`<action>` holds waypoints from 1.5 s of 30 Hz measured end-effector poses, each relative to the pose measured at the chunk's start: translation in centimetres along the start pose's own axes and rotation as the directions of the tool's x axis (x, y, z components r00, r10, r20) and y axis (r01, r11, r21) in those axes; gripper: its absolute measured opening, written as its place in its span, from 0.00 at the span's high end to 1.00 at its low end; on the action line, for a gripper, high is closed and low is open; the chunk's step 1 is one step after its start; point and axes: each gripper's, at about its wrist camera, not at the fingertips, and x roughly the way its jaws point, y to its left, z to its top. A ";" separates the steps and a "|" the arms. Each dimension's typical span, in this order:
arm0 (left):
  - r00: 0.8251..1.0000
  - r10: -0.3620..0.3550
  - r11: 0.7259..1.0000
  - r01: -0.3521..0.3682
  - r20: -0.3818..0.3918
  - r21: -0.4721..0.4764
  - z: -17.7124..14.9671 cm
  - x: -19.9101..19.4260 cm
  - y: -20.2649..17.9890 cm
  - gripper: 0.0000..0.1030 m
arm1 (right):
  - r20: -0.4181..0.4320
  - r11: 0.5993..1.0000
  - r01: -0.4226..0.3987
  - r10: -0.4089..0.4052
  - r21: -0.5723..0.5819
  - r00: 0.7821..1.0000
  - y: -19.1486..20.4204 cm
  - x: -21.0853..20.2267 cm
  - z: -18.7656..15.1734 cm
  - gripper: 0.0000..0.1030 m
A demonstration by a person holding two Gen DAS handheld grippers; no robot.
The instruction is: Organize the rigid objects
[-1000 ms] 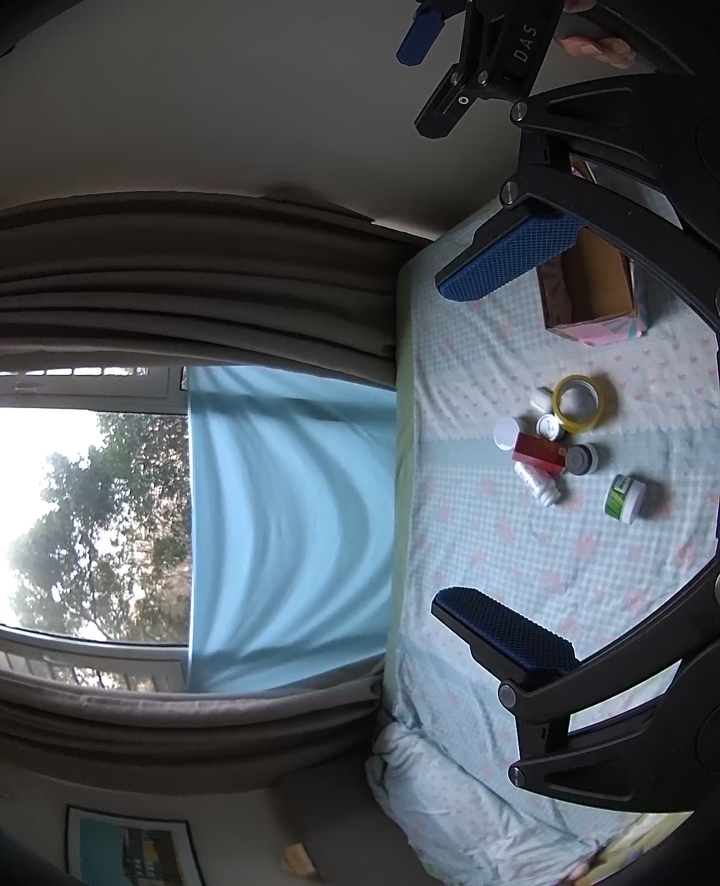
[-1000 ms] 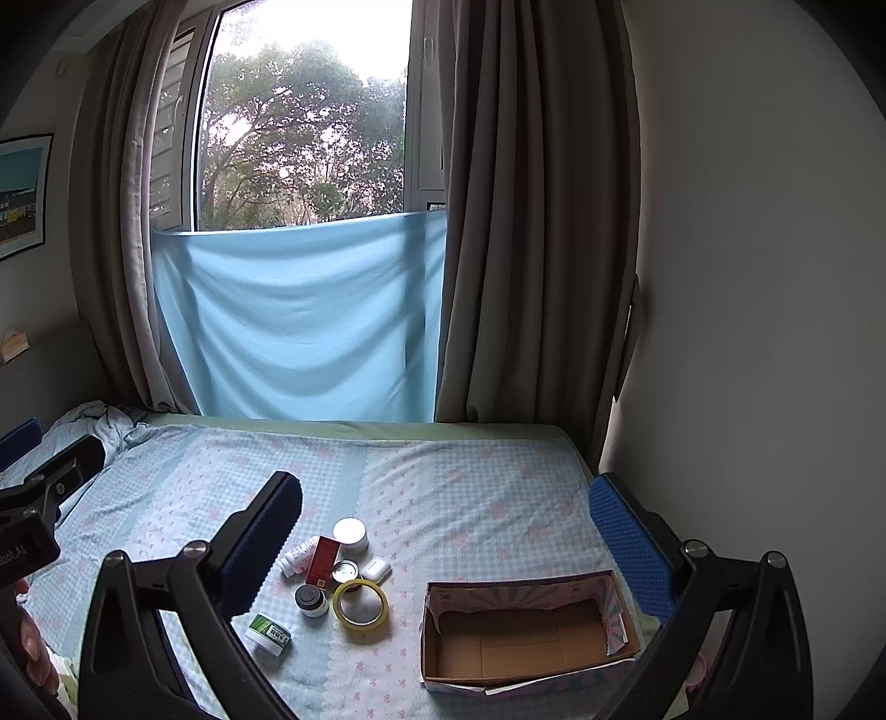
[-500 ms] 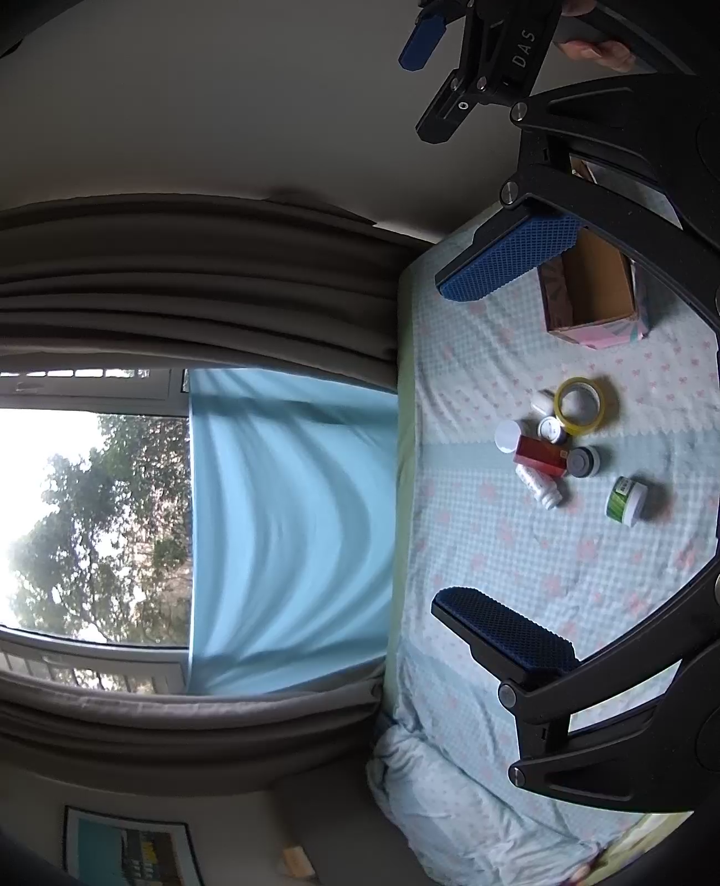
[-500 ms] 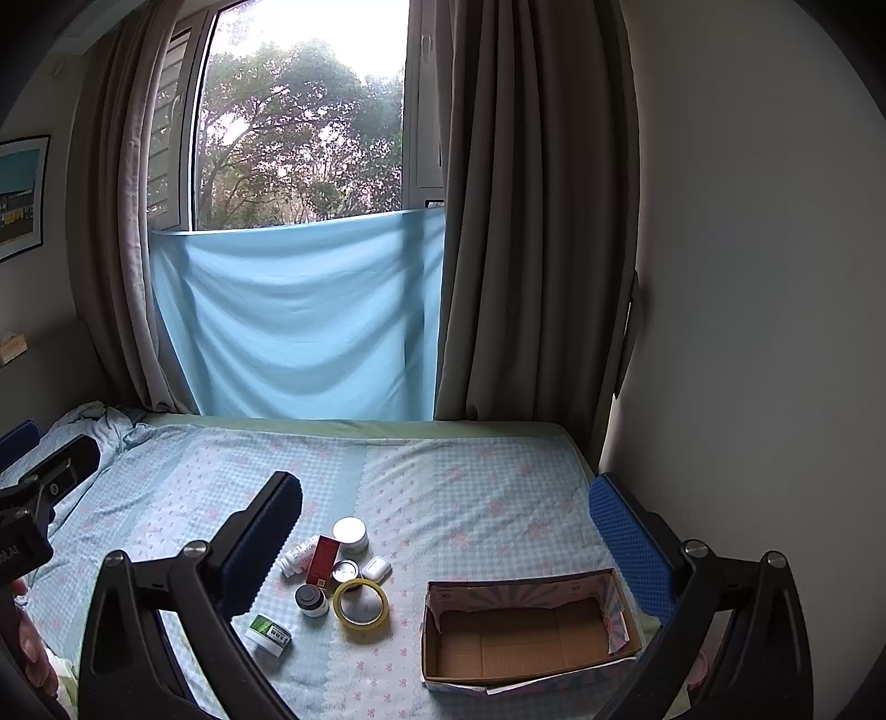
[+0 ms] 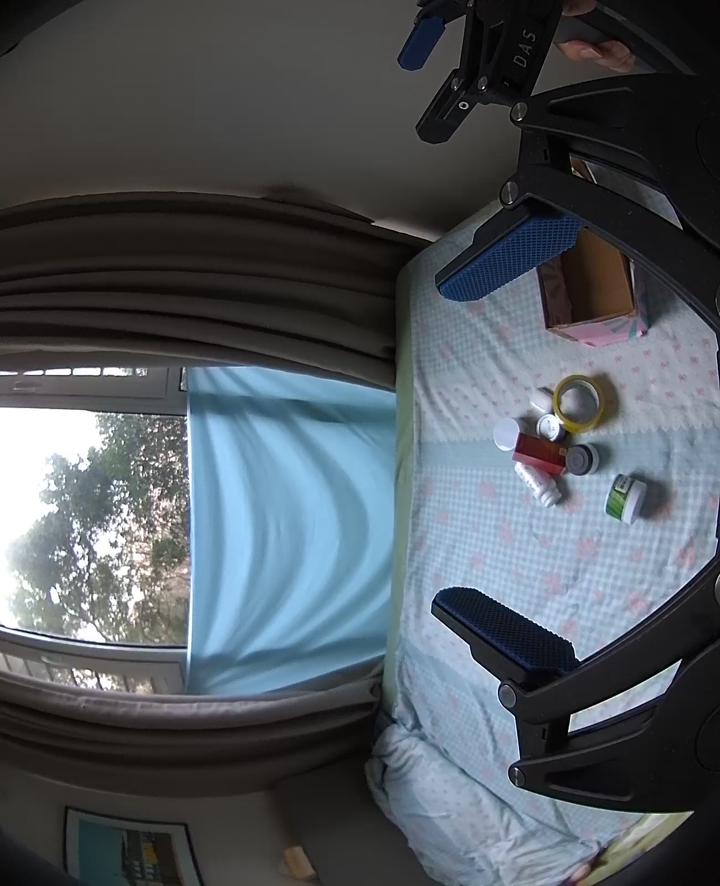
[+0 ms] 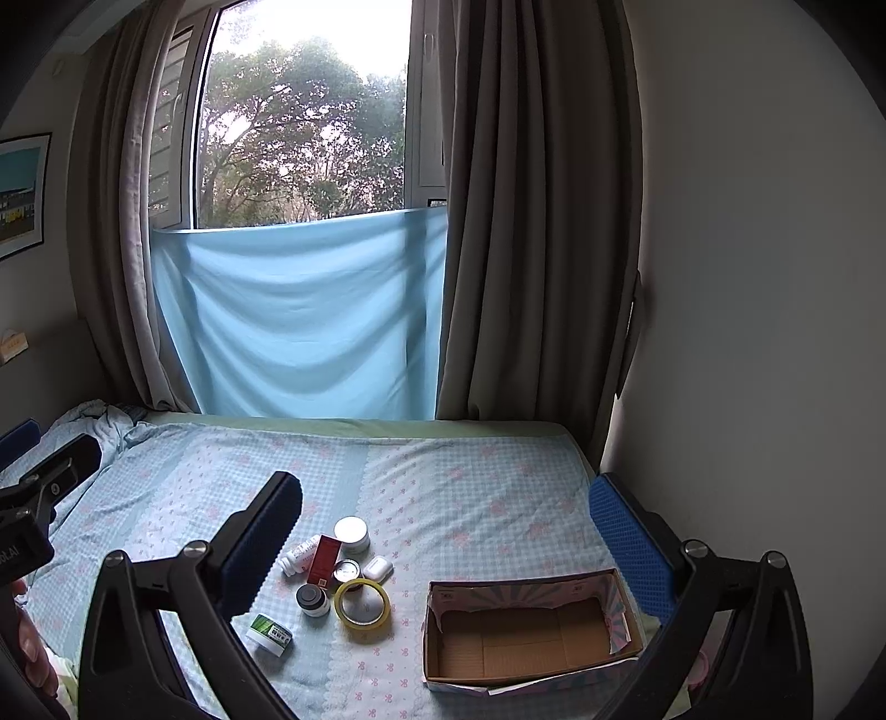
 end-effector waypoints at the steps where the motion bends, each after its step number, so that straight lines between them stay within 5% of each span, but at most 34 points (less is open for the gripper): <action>1: 1.000 0.008 1.000 -0.008 -0.004 0.001 0.0 0.1 0.0 0.00 | -0.001 1.000 0.000 0.000 -0.001 1.000 0.0 0.1 0.0 0.00; 20: 1.000 -0.007 1.000 0.007 0.011 -0.005 -0.3 0.5 0.3 0.01 | 0.001 1.000 0.000 0.000 -0.008 1.000 0.7 0.4 -0.2 0.00; 29: 0.993 0.031 0.998 -0.037 -0.116 -0.049 -2.2 2.6 1.0 0.01 | -0.043 0.997 -0.066 0.065 -0.033 0.997 0.9 2.3 -0.5 0.00; 36: 0.956 0.117 0.988 -0.140 -0.270 -0.069 -7.0 6.4 2.3 0.00 | -0.167 0.983 -0.169 0.156 -0.067 0.974 1.4 8.4 -2.4 0.00; 45: 0.863 0.122 0.980 -0.183 -0.490 -0.079 -15.9 13.1 5.3 0.01 | -0.368 0.962 -0.273 0.255 0.002 0.894 5.1 18.6 -6.3 0.00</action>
